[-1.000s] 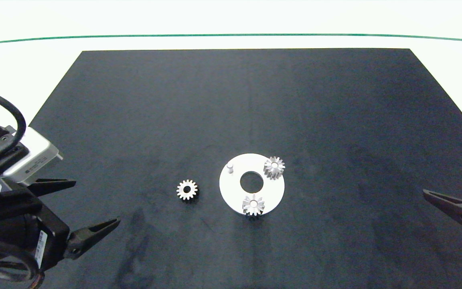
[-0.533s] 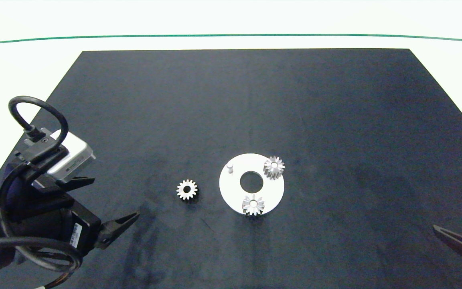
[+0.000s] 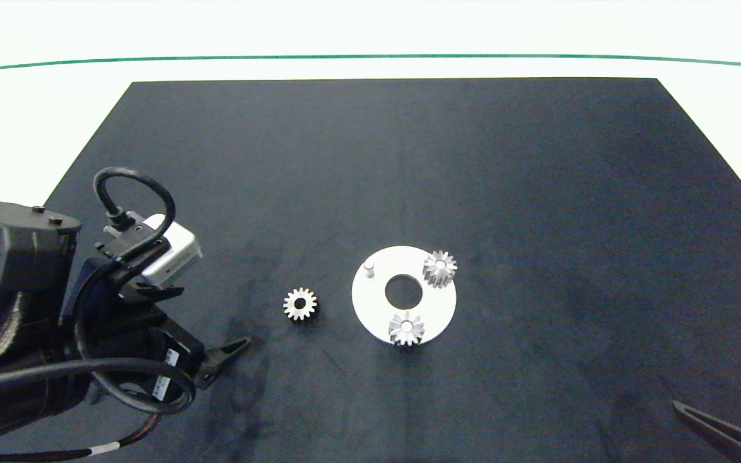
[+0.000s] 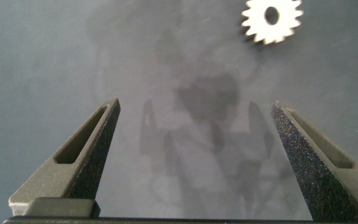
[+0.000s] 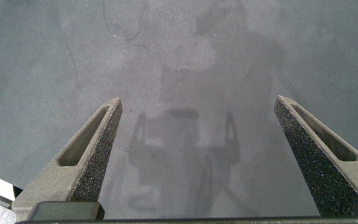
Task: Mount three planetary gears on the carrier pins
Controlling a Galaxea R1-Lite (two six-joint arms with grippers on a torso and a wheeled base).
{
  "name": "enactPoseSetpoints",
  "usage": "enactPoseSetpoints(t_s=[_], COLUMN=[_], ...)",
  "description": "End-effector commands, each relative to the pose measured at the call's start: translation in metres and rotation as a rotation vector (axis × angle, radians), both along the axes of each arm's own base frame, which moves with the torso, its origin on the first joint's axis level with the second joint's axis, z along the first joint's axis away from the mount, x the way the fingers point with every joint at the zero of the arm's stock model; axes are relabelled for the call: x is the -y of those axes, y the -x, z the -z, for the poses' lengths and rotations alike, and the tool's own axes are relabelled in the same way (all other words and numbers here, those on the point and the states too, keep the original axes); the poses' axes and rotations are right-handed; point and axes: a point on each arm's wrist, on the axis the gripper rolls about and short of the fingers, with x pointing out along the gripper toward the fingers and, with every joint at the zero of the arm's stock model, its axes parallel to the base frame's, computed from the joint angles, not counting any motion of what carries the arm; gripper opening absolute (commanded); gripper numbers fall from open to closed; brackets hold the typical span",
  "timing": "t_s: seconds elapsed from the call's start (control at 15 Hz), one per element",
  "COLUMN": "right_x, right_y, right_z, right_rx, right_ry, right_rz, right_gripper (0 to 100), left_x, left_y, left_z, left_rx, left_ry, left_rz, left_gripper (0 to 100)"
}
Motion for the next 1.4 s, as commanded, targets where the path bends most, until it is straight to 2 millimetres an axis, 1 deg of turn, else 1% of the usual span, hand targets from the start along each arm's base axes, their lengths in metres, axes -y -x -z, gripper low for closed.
enactPoseSetpoints(t_s=[0.07, 0.13, 0.4, 0.67, 0.73, 0.8, 1.07, 1.33, 1.4], right_x=[-0.001, -0.001, -0.001, -0.001, -0.001, -0.001, -0.001, 0.0, 0.0], right_y=[-0.001, -0.001, -0.001, -0.001, -0.001, -0.001, -0.001, 0.0, 0.0], right_z=[0.002, 0.002, 0.004, 0.003, 0.003, 0.003, 0.004, 0.004, 0.004], right_rx=[-0.01, -0.011, -0.016, -0.012, -0.014, -0.012, -0.012, -0.011, -0.012], right_ry=[0.009, 0.01, 0.014, 0.012, 0.012, 0.012, 0.012, 0.012, 0.013], right_rz=[-0.002, -0.002, -0.002, -0.002, -0.002, -0.002, -0.002, -0.003, -0.003], right_gripper=[100, 100, 100, 100, 100, 100, 100, 100, 100], left_x=[0.021, 0.024, 0.046, 0.051, 0.056, 0.057, 0.065, 0.067, 0.067], left_y=[-0.016, -0.019, -0.027, -0.035, -0.041, -0.043, -0.055, -0.057, -0.057], left_z=[0.015, 0.016, 0.013, 0.015, 0.014, 0.014, 0.026, 0.031, 0.031], left_rx=[-0.054, -0.05, -0.053, -0.06, -0.059, -0.059, -0.057, -0.072, -0.072], left_ry=[-0.008, -0.003, 0.013, 0.014, 0.017, 0.017, 0.016, 0.001, 0.001], left_rz=[0.028, 0.031, 0.079, 0.072, 0.073, 0.073, 0.071, 0.072, 0.072], left_gripper=[100, 100, 100, 100, 100, 100, 100, 100, 97])
